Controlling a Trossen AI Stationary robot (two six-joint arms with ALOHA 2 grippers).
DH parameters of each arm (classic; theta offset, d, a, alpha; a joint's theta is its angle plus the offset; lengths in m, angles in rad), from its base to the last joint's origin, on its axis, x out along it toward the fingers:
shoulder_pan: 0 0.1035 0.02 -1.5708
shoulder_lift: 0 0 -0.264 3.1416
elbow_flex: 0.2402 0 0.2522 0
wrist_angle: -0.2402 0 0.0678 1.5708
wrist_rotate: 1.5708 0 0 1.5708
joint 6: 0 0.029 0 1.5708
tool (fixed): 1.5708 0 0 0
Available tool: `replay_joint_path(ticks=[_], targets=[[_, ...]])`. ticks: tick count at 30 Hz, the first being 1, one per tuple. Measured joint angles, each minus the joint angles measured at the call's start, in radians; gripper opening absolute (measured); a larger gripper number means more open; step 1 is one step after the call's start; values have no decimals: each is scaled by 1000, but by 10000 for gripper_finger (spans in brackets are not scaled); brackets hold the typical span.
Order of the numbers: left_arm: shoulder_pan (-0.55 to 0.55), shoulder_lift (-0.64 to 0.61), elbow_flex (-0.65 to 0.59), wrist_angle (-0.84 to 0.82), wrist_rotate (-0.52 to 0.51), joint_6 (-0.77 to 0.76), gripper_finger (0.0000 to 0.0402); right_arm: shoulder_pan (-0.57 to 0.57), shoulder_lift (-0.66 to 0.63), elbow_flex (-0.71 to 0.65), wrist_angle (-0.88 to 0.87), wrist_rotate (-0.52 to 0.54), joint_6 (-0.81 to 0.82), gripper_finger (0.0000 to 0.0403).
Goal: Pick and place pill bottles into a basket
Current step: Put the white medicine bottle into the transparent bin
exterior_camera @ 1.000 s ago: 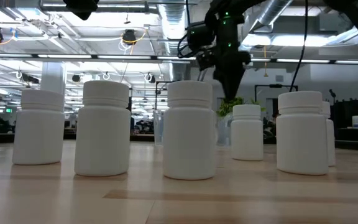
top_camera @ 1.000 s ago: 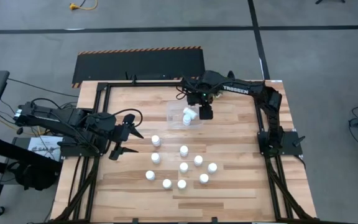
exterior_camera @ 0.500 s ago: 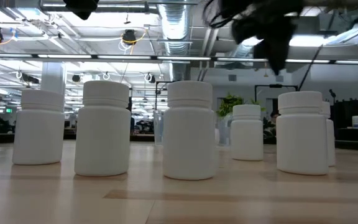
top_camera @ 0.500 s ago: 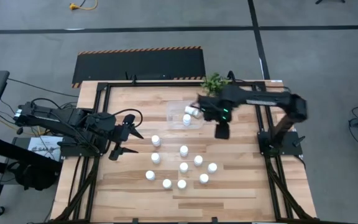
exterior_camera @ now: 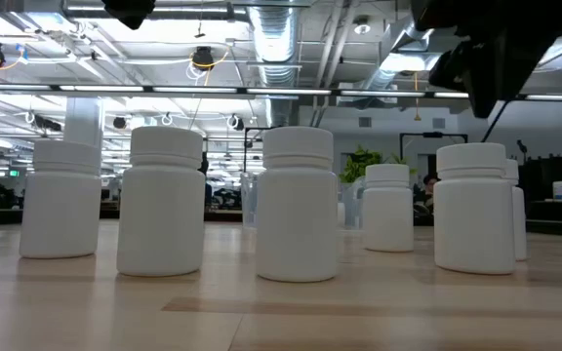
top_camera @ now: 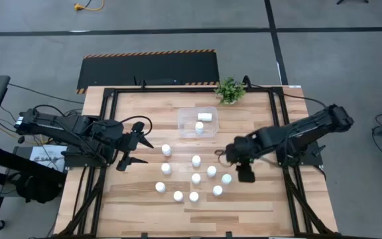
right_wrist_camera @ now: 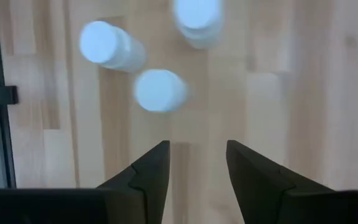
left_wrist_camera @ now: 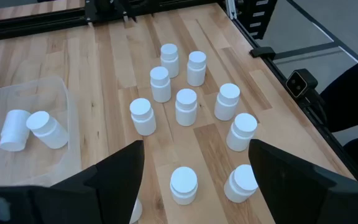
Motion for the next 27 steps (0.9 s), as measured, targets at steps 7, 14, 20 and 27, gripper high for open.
replay_joint_path(ticks=[7,14,20,27], targets=[[0,0,0,6,12,-3,279,68,156,39,-22,0,0,153],[0,0,0,5,12,-6,279,78,245,122,-23,4,-34,182],[0,0,0,2,12,-6,279,78,253,128,-22,4,-38,234],[0,0,0,-6,17,-6,279,85,272,127,-22,3,-136,255]])
